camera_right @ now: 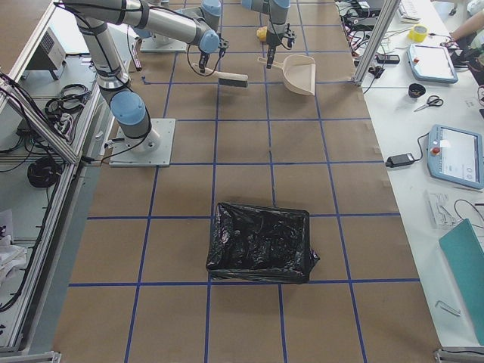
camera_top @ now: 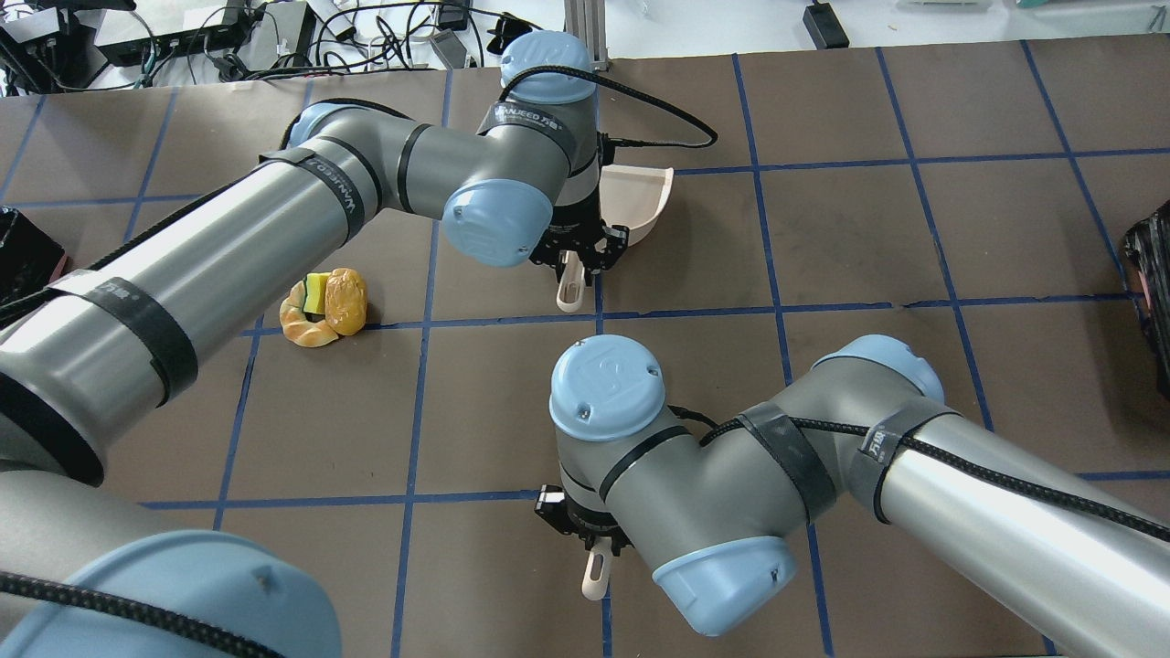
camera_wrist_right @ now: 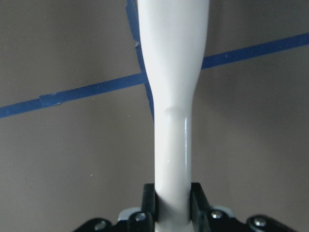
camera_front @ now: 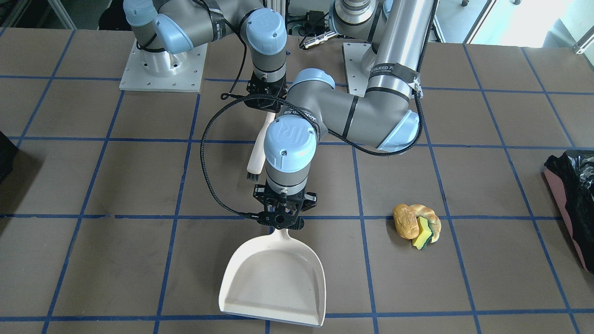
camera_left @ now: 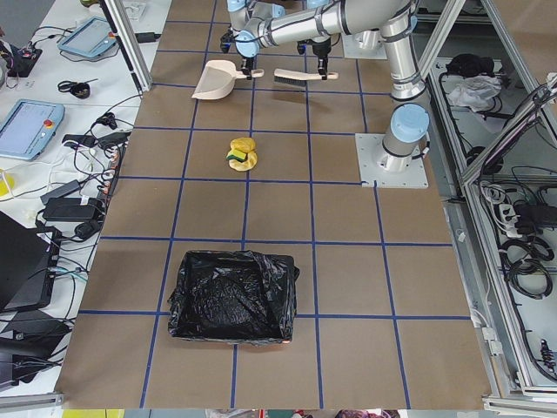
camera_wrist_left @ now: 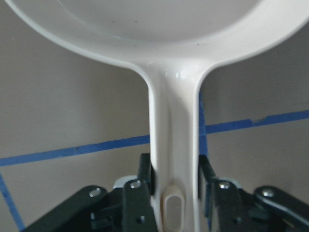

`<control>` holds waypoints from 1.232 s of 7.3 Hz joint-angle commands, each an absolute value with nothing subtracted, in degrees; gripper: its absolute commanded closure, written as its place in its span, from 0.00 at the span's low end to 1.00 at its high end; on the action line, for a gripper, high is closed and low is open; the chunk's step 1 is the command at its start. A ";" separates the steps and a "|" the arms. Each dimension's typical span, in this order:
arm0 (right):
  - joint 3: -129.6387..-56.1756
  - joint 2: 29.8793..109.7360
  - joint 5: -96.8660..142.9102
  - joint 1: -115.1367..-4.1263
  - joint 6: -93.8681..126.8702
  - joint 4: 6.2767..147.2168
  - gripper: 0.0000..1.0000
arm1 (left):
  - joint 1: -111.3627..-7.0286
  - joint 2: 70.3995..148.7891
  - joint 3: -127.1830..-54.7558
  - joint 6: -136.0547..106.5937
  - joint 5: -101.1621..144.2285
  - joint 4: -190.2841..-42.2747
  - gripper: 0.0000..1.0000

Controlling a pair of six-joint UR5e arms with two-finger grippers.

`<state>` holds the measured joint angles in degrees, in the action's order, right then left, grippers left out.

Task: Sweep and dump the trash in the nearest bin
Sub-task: 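Carry the dustpan beside the trash with the left gripper while the right lifts the brush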

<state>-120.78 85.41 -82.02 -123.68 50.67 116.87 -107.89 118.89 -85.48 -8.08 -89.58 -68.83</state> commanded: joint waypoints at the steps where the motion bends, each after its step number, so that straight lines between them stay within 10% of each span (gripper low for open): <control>1: -120.32 85.34 -83.49 -124.01 67.60 120.21 1.00 | -100.15 115.16 -85.52 6.16 -92.80 -72.84 1.00; 9: -105.51 72.54 -85.17 -128.29 81.46 120.15 1.00 | -80.19 107.41 -88.15 65.31 -97.63 -80.52 1.00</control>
